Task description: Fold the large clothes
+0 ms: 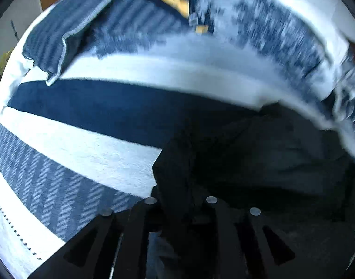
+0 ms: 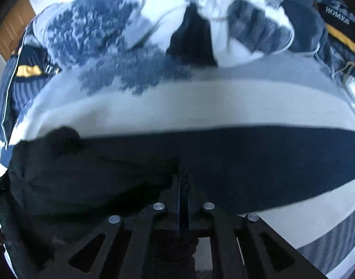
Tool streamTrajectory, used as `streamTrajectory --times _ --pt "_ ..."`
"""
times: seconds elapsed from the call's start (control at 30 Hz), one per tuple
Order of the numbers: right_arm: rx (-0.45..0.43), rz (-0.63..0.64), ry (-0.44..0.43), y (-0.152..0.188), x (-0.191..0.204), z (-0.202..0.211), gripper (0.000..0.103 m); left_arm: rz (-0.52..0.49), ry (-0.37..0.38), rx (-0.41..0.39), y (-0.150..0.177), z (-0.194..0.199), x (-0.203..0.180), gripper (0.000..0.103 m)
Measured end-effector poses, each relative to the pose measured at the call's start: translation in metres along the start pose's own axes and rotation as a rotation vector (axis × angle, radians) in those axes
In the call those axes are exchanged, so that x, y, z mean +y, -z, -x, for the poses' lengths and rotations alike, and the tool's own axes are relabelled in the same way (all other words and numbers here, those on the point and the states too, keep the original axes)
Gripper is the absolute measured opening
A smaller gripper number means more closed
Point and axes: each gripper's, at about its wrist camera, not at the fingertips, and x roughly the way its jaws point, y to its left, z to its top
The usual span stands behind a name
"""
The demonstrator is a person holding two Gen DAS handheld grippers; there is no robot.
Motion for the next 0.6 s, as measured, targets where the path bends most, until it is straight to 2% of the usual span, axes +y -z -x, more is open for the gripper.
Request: streamTrajectory --times 0.03,0.07,0.1,0.13,0.17,0.2,0.23,0.3,0.37,0.47,0.5,0.6 --pt "-0.022 -0.004 -0.03 0.003 -0.003 0.012 0.007 -0.004 0.016 -0.036 0.001 0.02 0.005 0.038" --pt "-0.056 -0.014 -0.069 0.006 -0.009 0.032 0.01 -0.004 0.021 -0.068 0.003 0.04 0.011 0.05" --pt "-0.076 -0.028 -0.092 0.01 -0.015 0.047 0.019 0.002 0.015 -0.097 0.005 0.054 0.015 0.066" --pt "-0.097 -0.049 -0.129 0.017 -0.023 0.07 0.034 0.014 0.009 -0.153 0.013 0.079 0.021 0.07" --pt "-0.129 -0.072 -0.185 0.029 -0.031 0.094 0.044 0.023 0.024 -0.202 0.024 0.103 0.028 0.07" --pt "-0.164 -0.082 -0.227 0.043 -0.036 0.116 0.067 0.027 0.038 -0.232 0.037 0.125 0.034 0.072" --pt "-0.203 -0.084 -0.253 0.06 -0.039 0.138 0.074 0.042 0.037 -0.25 0.059 0.152 0.04 0.072" --pt "-0.281 -0.089 -0.308 0.12 -0.045 0.194 0.079 0.077 0.045 -0.273 0.102 0.189 0.052 0.073" --pt "-0.302 -0.1 -0.37 0.183 -0.047 0.227 0.08 0.088 0.028 -0.303 0.162 0.228 0.058 0.075" --pt "-0.298 -0.12 -0.457 0.269 -0.054 0.252 0.08 0.102 -0.011 -0.316 0.256 0.266 0.059 0.084" --pt "-0.281 -0.146 -0.457 0.309 -0.059 0.256 0.08 0.113 -0.019 -0.314 0.281 0.271 0.06 0.084" --pt "-0.232 -0.185 -0.445 0.377 -0.068 0.263 0.08 0.157 -0.002 -0.239 0.349 0.271 0.054 0.084"
